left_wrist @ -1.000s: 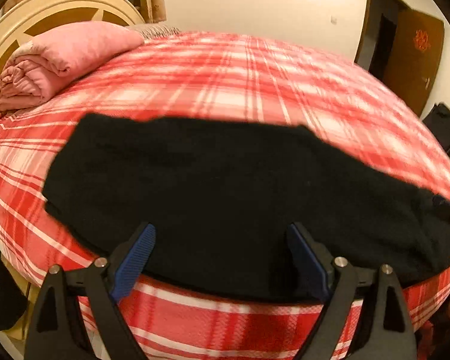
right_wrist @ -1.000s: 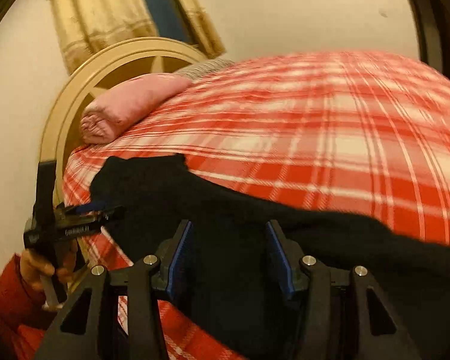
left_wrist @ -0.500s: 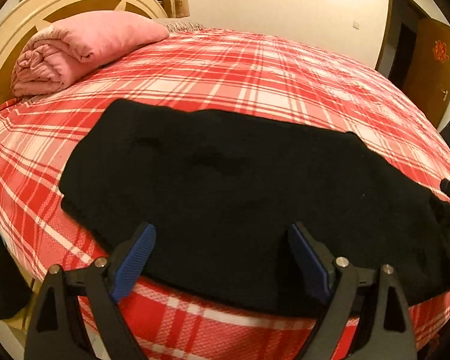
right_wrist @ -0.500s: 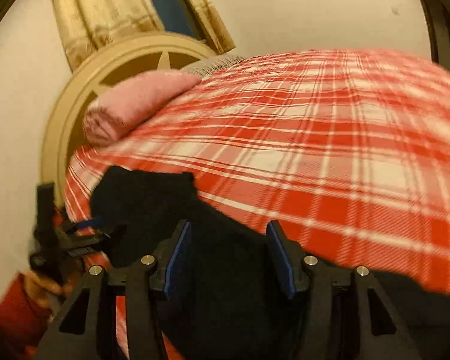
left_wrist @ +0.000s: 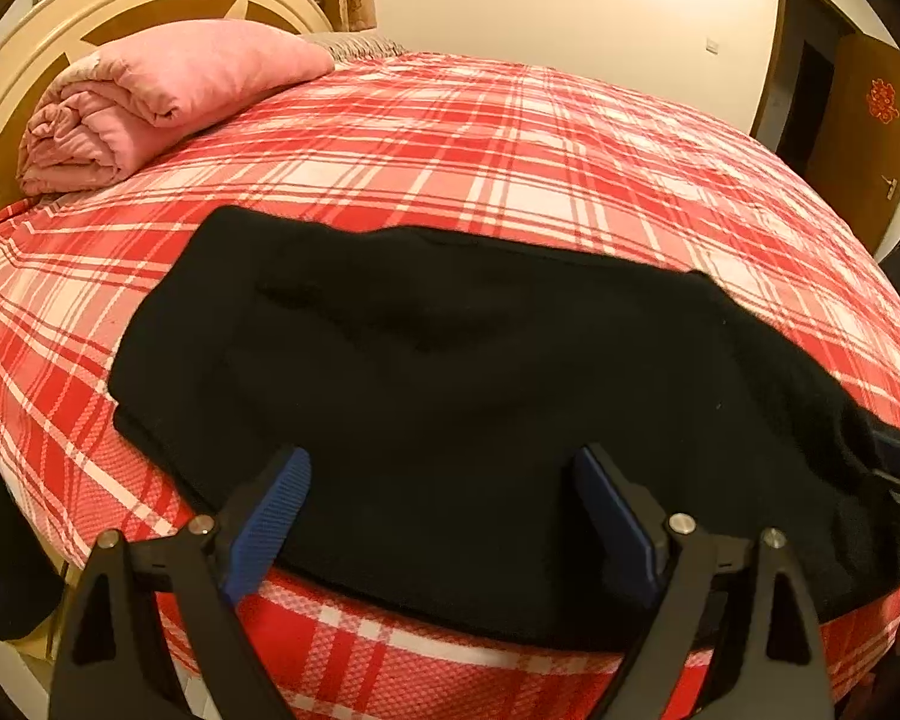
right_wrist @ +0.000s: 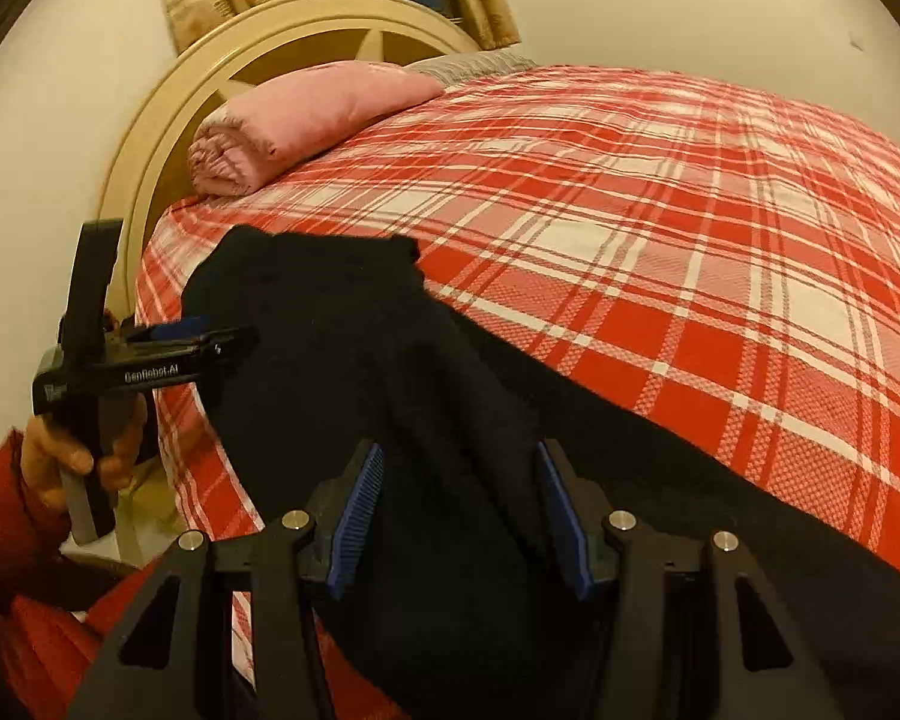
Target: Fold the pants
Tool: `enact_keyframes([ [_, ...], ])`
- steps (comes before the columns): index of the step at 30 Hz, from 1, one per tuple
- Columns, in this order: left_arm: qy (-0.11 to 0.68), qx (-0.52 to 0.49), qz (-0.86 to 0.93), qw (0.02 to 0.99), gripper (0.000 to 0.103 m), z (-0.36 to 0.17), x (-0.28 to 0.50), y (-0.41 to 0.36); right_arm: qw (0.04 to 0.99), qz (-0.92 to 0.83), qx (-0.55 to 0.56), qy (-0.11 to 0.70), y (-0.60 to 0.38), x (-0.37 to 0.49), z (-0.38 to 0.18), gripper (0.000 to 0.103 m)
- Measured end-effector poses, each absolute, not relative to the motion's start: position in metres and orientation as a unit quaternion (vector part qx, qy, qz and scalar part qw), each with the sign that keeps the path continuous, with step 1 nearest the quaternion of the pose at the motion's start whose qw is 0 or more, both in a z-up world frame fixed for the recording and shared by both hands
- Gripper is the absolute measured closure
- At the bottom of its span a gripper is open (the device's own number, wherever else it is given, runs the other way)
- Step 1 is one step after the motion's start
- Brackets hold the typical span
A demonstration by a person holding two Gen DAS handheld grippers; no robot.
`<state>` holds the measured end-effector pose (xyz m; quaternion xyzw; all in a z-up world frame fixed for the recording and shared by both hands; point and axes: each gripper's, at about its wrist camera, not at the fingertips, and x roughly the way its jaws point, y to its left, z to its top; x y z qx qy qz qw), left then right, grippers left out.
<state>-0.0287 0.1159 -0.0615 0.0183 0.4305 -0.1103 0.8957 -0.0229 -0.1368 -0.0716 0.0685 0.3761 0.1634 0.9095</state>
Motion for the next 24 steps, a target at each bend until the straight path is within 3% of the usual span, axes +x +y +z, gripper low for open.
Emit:
enact_keyframes([
  [11,0.426,0.034,-0.130,0.894,0.011,-0.061,-0.032,0.102,0.907,0.207,0.091,0.354,-0.124,-0.048,-0.070,0.048],
  [15,0.427,0.036,-0.130,0.894,0.011,-0.062,-0.031,0.102,0.887,0.215,0.084,0.401,-0.119,-0.043,-0.089,0.048],
  [23,0.424,0.027,-0.170,0.889,0.011,-0.056,-0.040,0.090,0.922,0.155,0.090,0.343,-0.164,-0.040,-0.047,0.049],
  [24,0.425,0.027,-0.180,0.887,0.011,-0.056,-0.042,0.085,0.927,0.136,0.072,0.343,-0.171,-0.036,-0.043,0.053],
])
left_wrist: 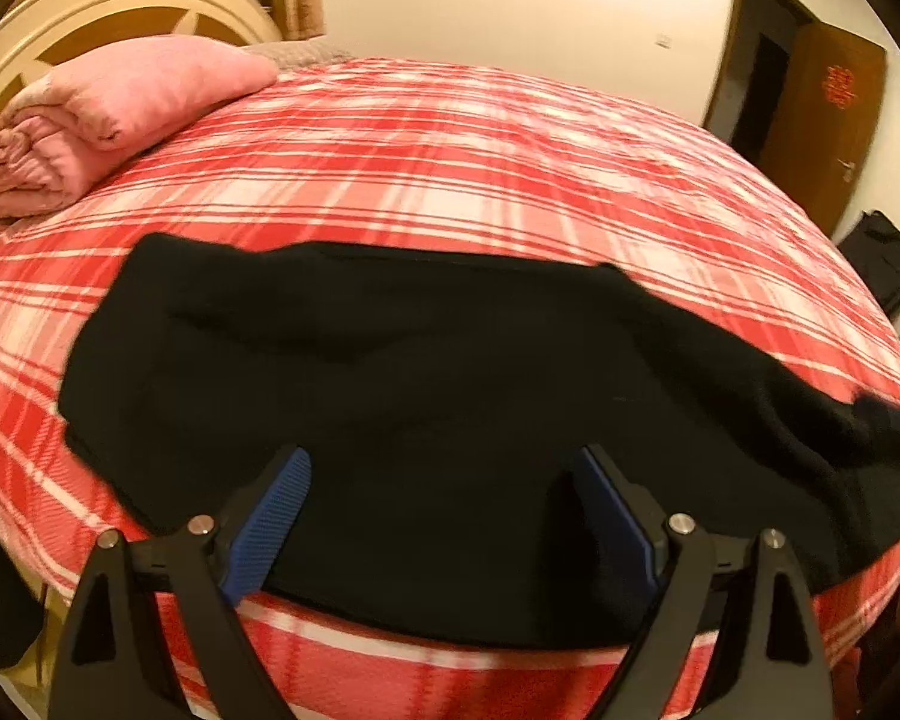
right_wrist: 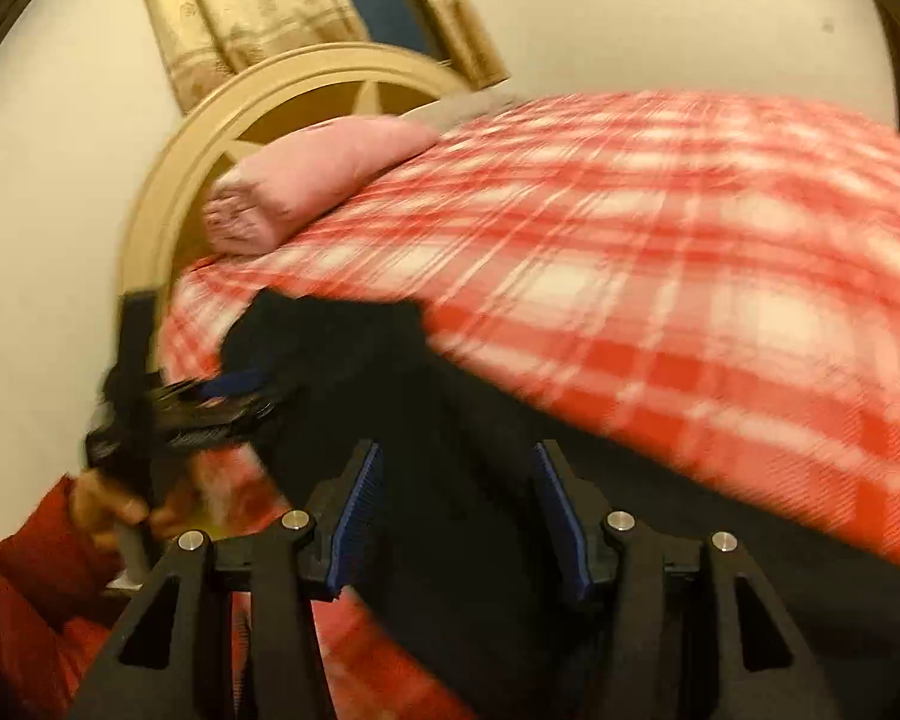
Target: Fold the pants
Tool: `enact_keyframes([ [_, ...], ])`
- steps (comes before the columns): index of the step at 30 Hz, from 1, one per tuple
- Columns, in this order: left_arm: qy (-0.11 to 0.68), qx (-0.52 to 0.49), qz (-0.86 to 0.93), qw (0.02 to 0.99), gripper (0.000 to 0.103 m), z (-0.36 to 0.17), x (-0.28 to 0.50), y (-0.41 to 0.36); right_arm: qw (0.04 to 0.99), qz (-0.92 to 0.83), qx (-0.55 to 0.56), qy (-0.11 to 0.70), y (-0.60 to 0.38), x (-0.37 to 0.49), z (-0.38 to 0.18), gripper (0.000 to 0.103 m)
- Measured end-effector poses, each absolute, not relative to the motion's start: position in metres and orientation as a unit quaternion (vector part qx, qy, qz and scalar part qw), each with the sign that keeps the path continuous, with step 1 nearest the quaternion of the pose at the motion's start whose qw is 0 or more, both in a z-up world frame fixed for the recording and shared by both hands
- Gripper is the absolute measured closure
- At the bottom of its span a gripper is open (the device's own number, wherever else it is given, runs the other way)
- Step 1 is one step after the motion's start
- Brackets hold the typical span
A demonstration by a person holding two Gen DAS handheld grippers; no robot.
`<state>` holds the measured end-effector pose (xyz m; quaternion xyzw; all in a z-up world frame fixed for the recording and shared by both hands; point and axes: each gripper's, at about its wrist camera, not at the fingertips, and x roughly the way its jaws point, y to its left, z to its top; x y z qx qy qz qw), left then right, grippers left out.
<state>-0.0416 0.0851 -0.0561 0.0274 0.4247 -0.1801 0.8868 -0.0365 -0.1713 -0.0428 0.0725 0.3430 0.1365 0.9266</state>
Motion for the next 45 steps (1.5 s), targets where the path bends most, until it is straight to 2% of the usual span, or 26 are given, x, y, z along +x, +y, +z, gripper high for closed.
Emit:
enact_keyframes([
  [1,0.424,0.028,-0.190,0.885,0.011,-0.056,-0.044,0.081,0.929,0.125,0.052,0.344,-0.178,-0.032,-0.040,0.067],
  [3,0.419,0.032,-0.217,0.881,0.011,-0.053,-0.051,0.068,0.928,0.109,0.017,0.357,-0.189,-0.022,-0.040,0.075],
  [9,0.423,0.045,-0.265,0.865,0.011,-0.056,-0.068,0.031,0.894,0.140,-0.034,0.425,-0.195,-0.010,-0.070,0.075],
  [13,0.415,0.079,-0.271,0.865,0.011,-0.058,-0.078,0.018,0.891,0.149,-0.101,0.416,-0.176,-0.025,-0.073,0.075],
  [24,0.413,0.098,-0.262,0.867,0.009,-0.062,-0.081,0.013,0.864,0.183,-0.184,0.431,-0.159,-0.025,-0.076,0.075],
  [27,0.413,0.104,-0.257,0.868,0.008,-0.063,-0.082,0.010,0.844,0.179,-0.226,0.453,-0.142,-0.023,-0.075,0.092],
  [31,0.413,0.102,-0.254,0.868,0.008,-0.063,-0.083,0.011,0.844,0.103,-0.322,0.416,-0.117,-0.038,-0.080,0.101],
  [33,0.411,0.102,-0.253,0.870,0.007,-0.064,-0.085,0.011,0.861,0.025,-0.346,0.373,-0.120,-0.039,-0.080,0.101],
  [38,0.411,0.104,-0.252,0.870,0.005,-0.065,-0.085,0.009,0.907,-0.075,-0.250,0.332,-0.145,-0.027,-0.078,0.101],
  [41,0.411,0.104,-0.253,0.869,0.004,-0.065,-0.085,0.009,0.920,-0.035,-0.186,0.344,-0.154,-0.028,-0.084,0.100],
  [45,0.410,0.103,-0.256,0.869,0.004,-0.065,-0.085,0.009,0.947,-0.013,-0.054,0.317,-0.193,-0.048,-0.047,0.100],
])
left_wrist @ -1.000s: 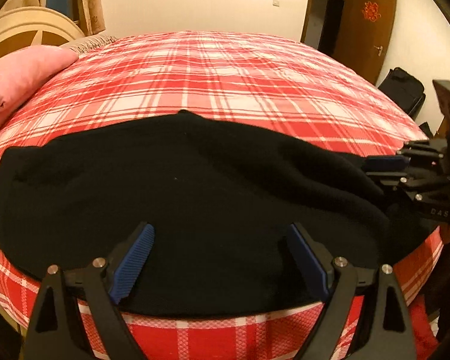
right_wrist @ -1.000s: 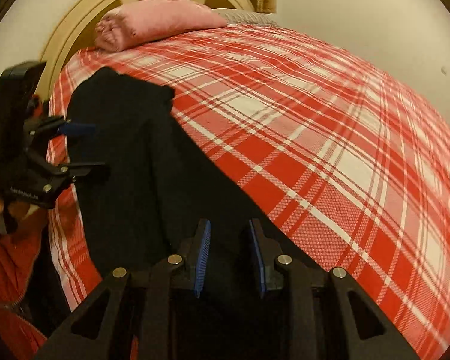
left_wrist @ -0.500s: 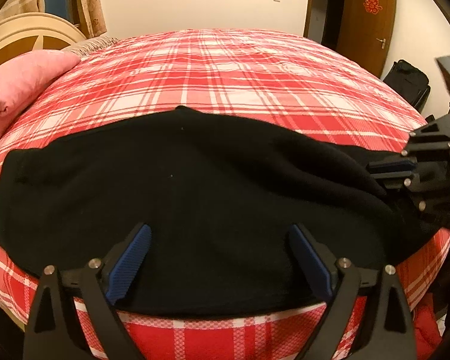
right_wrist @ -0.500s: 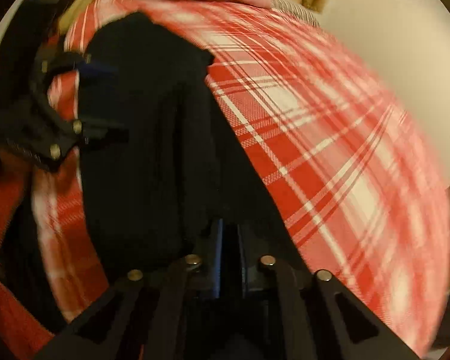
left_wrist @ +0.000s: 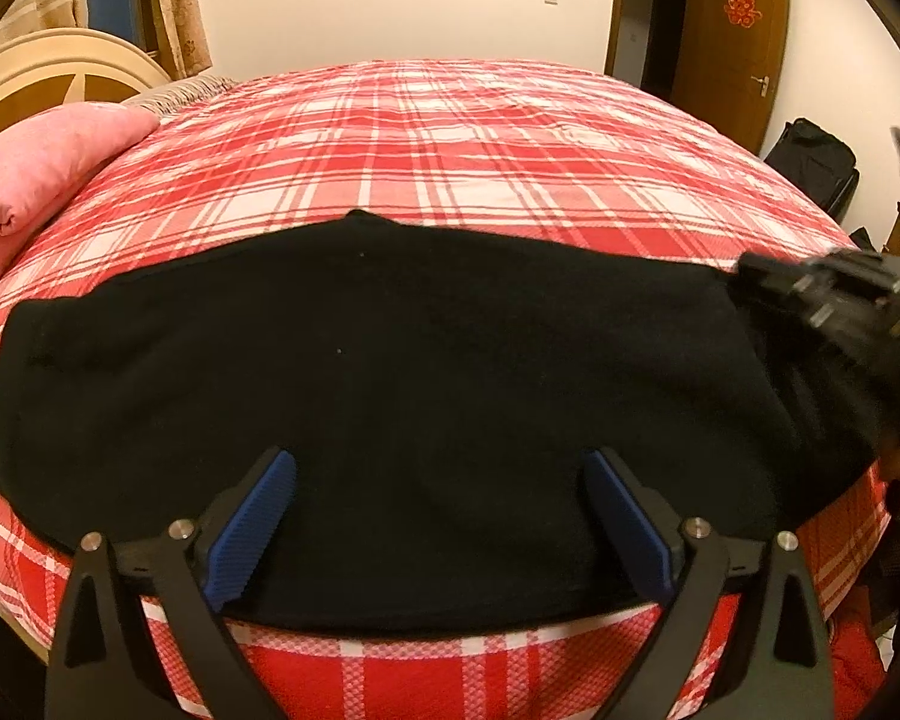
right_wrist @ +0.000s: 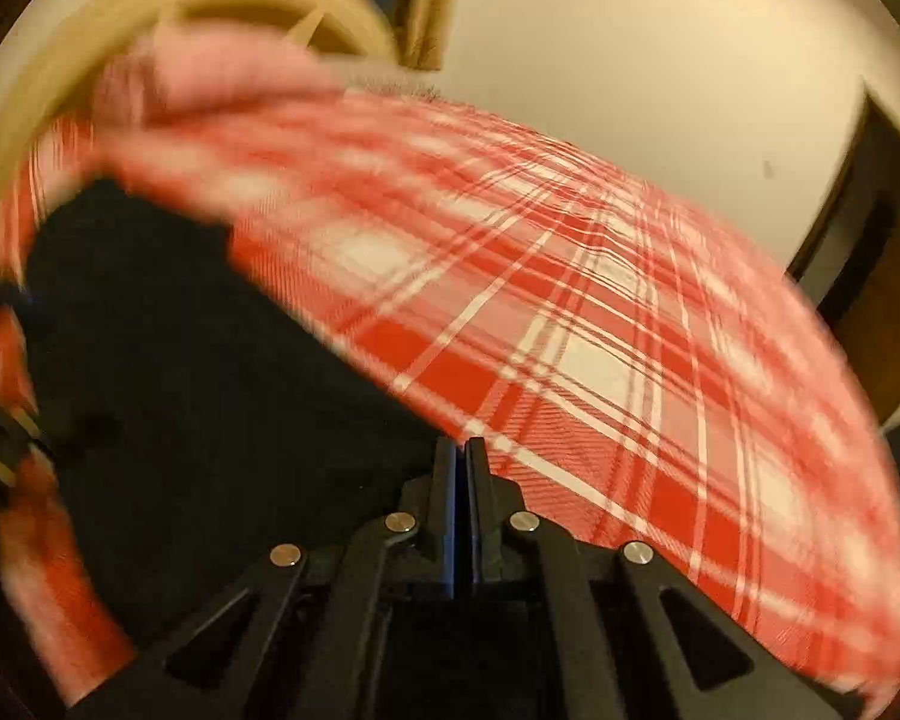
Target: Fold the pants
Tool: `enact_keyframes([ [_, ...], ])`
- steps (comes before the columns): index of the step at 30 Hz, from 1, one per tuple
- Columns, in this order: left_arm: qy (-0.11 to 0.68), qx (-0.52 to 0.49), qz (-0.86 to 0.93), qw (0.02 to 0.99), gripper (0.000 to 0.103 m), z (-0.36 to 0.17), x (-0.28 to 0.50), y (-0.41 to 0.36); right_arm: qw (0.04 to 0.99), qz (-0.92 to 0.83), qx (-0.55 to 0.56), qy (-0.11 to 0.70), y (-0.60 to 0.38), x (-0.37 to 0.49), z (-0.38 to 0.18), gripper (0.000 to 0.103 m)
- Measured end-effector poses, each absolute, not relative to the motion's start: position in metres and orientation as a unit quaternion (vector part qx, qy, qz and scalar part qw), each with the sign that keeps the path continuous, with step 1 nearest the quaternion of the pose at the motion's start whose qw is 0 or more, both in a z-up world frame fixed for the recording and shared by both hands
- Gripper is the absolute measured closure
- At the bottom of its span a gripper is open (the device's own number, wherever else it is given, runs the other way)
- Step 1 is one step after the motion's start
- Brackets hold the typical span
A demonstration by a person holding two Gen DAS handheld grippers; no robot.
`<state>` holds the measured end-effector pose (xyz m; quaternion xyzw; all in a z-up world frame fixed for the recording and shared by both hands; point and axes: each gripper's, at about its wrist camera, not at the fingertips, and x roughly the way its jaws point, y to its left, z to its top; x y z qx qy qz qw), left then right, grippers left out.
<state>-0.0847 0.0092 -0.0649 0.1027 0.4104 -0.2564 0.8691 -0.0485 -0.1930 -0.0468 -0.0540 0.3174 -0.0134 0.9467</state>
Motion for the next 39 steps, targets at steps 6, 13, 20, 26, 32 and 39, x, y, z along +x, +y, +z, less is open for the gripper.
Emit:
enact_keyframes([
  [6,0.411,0.100,-0.259,0.868,0.002,-0.063,-0.084,0.007,0.942,-0.054,0.045,0.328,-0.236,-0.093,-0.038,0.100],
  [13,0.405,0.061,-0.264,0.873,0.005,-0.046,-0.072,0.016,0.927,0.104,0.096,0.348,-0.169,-0.096,-0.073,0.100],
  [20,0.379,0.054,-0.264,0.885,0.005,-0.022,-0.070,0.018,0.881,0.245,0.071,0.398,-0.095,-0.090,-0.097,0.099],
  [26,0.361,0.097,-0.277,0.885,0.005,-0.029,-0.082,-0.009,0.927,0.114,0.134,0.330,-0.172,-0.109,-0.062,0.098],
  [32,0.377,0.140,-0.264,0.877,0.003,-0.065,-0.096,-0.033,0.920,-0.067,0.277,0.271,-0.317,-0.177,-0.041,0.055],
  [39,0.392,0.133,-0.257,0.873,0.004,-0.051,-0.089,-0.032,0.888,-0.243,0.284,0.268,-0.438,-0.261,-0.026,0.021],
])
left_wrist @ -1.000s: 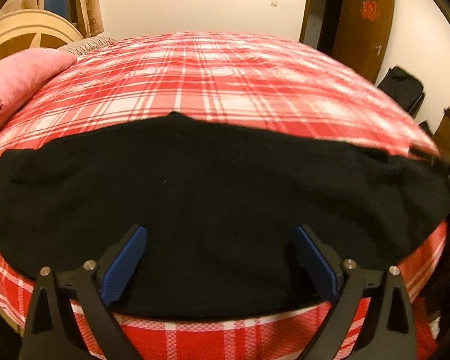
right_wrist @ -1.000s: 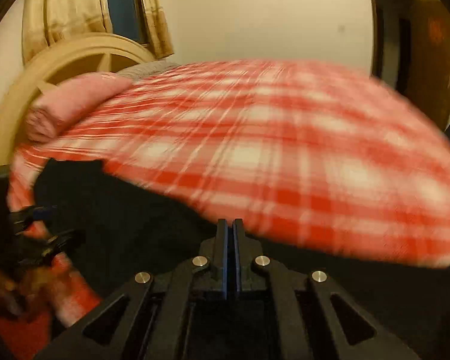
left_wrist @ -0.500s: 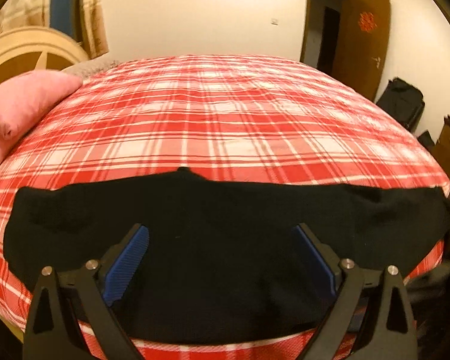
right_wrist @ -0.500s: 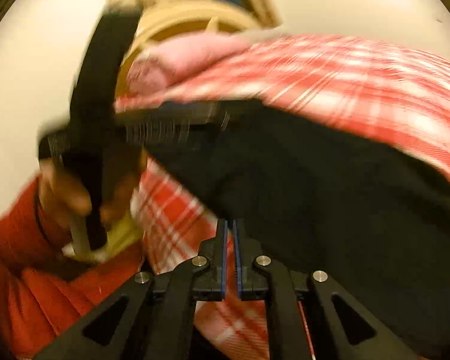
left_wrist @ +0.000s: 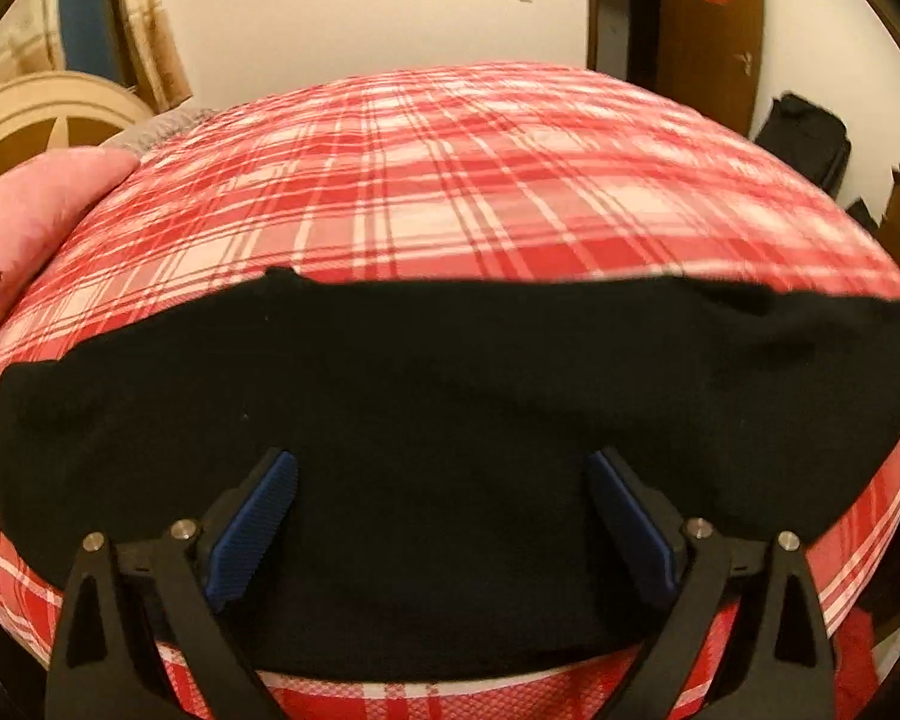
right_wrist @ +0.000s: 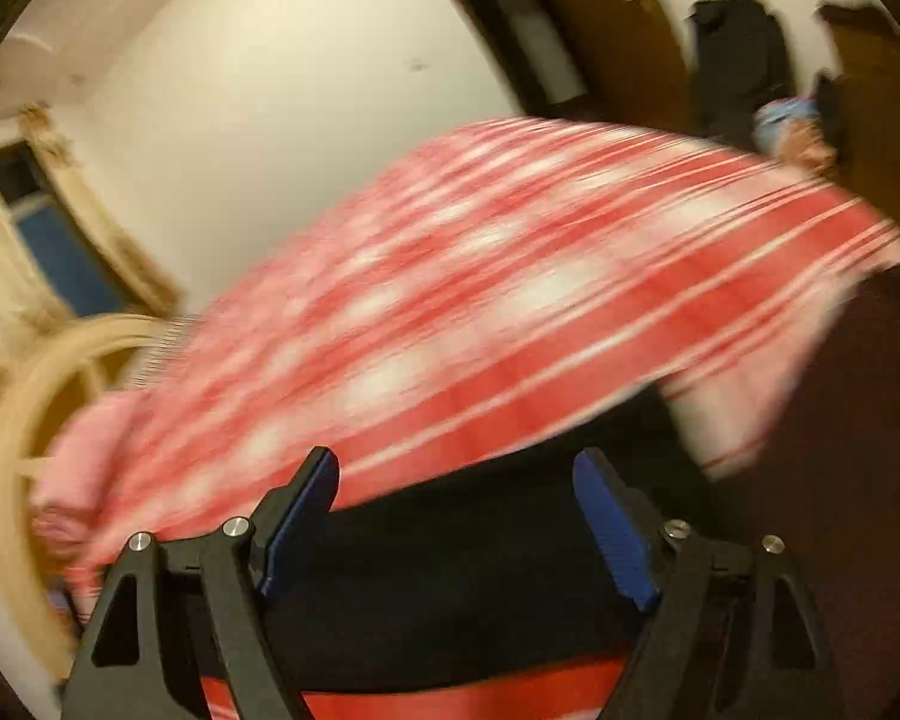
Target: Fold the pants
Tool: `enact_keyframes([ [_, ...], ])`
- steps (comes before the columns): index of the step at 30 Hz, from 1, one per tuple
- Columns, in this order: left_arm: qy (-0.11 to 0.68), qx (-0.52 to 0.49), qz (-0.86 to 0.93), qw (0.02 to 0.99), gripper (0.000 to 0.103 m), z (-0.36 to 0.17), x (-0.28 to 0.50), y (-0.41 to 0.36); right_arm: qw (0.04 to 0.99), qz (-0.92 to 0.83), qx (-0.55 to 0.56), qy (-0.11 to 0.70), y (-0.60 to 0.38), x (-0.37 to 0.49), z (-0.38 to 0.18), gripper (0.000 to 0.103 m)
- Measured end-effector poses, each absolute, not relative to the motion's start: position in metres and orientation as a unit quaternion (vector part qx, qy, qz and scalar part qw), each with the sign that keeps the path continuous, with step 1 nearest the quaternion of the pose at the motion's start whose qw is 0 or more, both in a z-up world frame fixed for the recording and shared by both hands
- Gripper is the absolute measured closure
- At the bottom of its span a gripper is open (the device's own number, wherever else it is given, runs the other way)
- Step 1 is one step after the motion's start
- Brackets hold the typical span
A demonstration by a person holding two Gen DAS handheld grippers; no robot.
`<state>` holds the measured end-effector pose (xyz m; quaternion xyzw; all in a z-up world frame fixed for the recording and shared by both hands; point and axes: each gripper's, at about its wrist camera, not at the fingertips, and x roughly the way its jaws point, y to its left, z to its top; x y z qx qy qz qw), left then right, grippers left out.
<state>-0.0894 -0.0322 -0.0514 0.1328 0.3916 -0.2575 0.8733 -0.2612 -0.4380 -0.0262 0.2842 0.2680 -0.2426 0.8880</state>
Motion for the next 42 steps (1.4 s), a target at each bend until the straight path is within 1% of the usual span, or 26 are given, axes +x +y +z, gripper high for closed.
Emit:
enact_keyframes([
  [4,0.376,0.130,-0.249,0.883,0.004,-0.038,-0.090,-0.034,0.874,-0.252,0.203,0.363,-0.463,-0.248,-0.047,0.022],
  [10,0.364,0.133,-0.241,0.890,0.004,-0.029,-0.095,-0.037,0.854,-0.228,0.155,0.441,-0.470,-0.218,-0.083,0.022],
  [12,0.362,0.139,-0.242,0.890,0.004,-0.028,-0.096,-0.038,0.851,-0.222,0.159,0.449,-0.478,-0.215,-0.088,0.023],
  [14,0.359,0.143,-0.241,0.890,0.004,-0.028,-0.098,-0.039,0.846,-0.212,0.175,0.456,-0.481,-0.217,-0.086,0.027],
  [15,0.359,0.140,-0.242,0.890,0.004,-0.028,-0.097,-0.038,0.844,-0.206,0.180,0.461,-0.481,-0.217,-0.085,0.034],
  [16,0.362,0.135,-0.245,0.889,0.004,-0.028,-0.096,-0.037,0.842,-0.200,0.188,0.465,-0.480,-0.219,-0.083,0.044],
  [17,0.364,0.131,-0.247,0.889,0.004,-0.028,-0.096,-0.036,0.840,-0.194,0.198,0.466,-0.480,-0.221,-0.082,0.052],
  [18,0.366,0.126,-0.249,0.888,0.004,-0.029,-0.095,-0.035,0.839,-0.182,0.216,0.464,-0.480,-0.223,-0.081,0.074],
  [19,0.368,0.121,-0.250,0.887,0.004,-0.029,-0.095,-0.034,0.839,-0.173,0.231,0.461,-0.479,-0.224,-0.082,0.086],
  [21,0.369,0.115,-0.253,0.887,0.004,-0.030,-0.094,-0.032,0.839,-0.189,0.223,0.459,-0.470,-0.225,-0.079,0.088],
  [24,0.366,0.110,-0.252,0.889,0.004,-0.029,-0.093,-0.025,0.857,-0.186,0.223,0.425,-0.443,-0.223,-0.053,0.088],
  [27,0.366,0.094,-0.247,0.892,0.004,-0.028,-0.088,-0.014,0.886,-0.128,0.211,0.392,-0.392,-0.207,-0.013,0.088],
  [30,0.374,0.069,-0.247,0.891,0.004,-0.028,-0.081,-0.005,0.900,-0.053,0.195,0.386,-0.334,-0.173,0.006,0.088],
  [33,0.379,0.050,-0.247,0.890,0.004,-0.029,-0.078,0.004,0.901,0.014,0.188,0.391,-0.279,-0.132,0.002,0.088],
  [35,0.376,0.053,-0.242,0.893,0.004,-0.029,-0.078,0.009,0.899,0.055,0.188,0.391,-0.243,-0.102,-0.012,0.088],
  [39,0.373,0.050,-0.227,0.898,0.004,-0.028,-0.073,0.026,0.891,0.070,0.161,0.419,-0.196,-0.063,-0.050,0.088],
  [42,0.377,0.039,-0.217,0.899,0.004,-0.031,-0.068,0.037,0.897,0.053,0.140,0.417,-0.175,-0.049,-0.068,0.085],
])
